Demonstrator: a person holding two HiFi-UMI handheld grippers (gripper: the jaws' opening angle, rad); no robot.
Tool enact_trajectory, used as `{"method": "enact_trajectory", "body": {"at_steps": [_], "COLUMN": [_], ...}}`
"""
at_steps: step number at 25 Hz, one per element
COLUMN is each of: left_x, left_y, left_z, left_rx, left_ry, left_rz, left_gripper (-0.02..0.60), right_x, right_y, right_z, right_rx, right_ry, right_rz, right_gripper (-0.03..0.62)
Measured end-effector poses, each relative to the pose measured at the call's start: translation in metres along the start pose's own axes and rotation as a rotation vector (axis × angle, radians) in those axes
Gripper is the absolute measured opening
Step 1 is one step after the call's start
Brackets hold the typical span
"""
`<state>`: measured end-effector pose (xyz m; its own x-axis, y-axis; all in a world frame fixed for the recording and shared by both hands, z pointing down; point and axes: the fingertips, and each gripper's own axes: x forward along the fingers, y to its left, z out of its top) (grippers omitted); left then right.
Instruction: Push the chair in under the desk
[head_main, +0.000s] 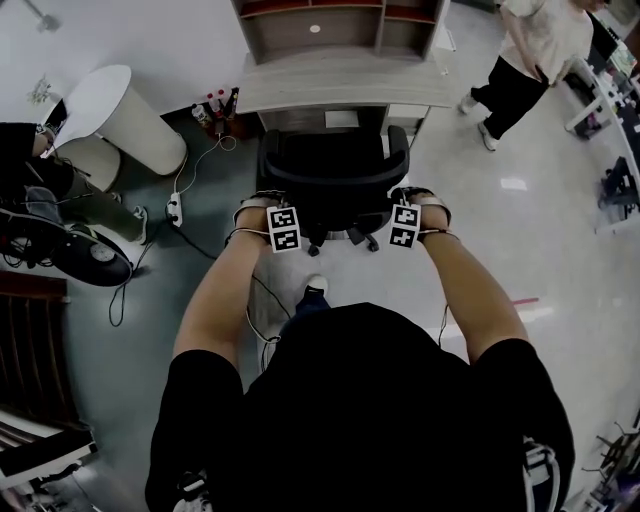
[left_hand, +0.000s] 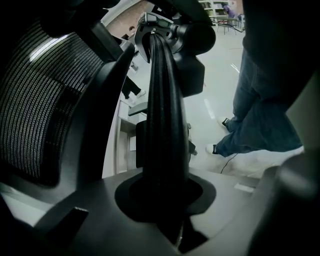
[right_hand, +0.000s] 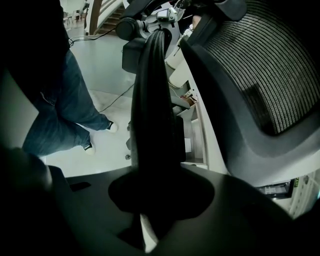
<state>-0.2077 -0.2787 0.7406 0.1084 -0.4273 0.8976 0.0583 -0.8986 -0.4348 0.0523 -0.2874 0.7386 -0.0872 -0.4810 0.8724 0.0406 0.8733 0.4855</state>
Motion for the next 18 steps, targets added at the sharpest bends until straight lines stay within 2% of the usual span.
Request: {"method": "enact_trajectory", "body": {"at_steps": [18], "left_x": [0.028], "left_y": [0.056], "left_z": [-0.036], "left_rx": [-0.008], "left_ry": [0.005], "left_rz": [0.022], "left_gripper": [0.077], "right_x": [0.039], "right_y": [-0.058], "right_z": [0.025], "right_rx": [0.003], "right_ry": [-0.005], "right_rz": [-0.012], "right_gripper": [0.095]}}
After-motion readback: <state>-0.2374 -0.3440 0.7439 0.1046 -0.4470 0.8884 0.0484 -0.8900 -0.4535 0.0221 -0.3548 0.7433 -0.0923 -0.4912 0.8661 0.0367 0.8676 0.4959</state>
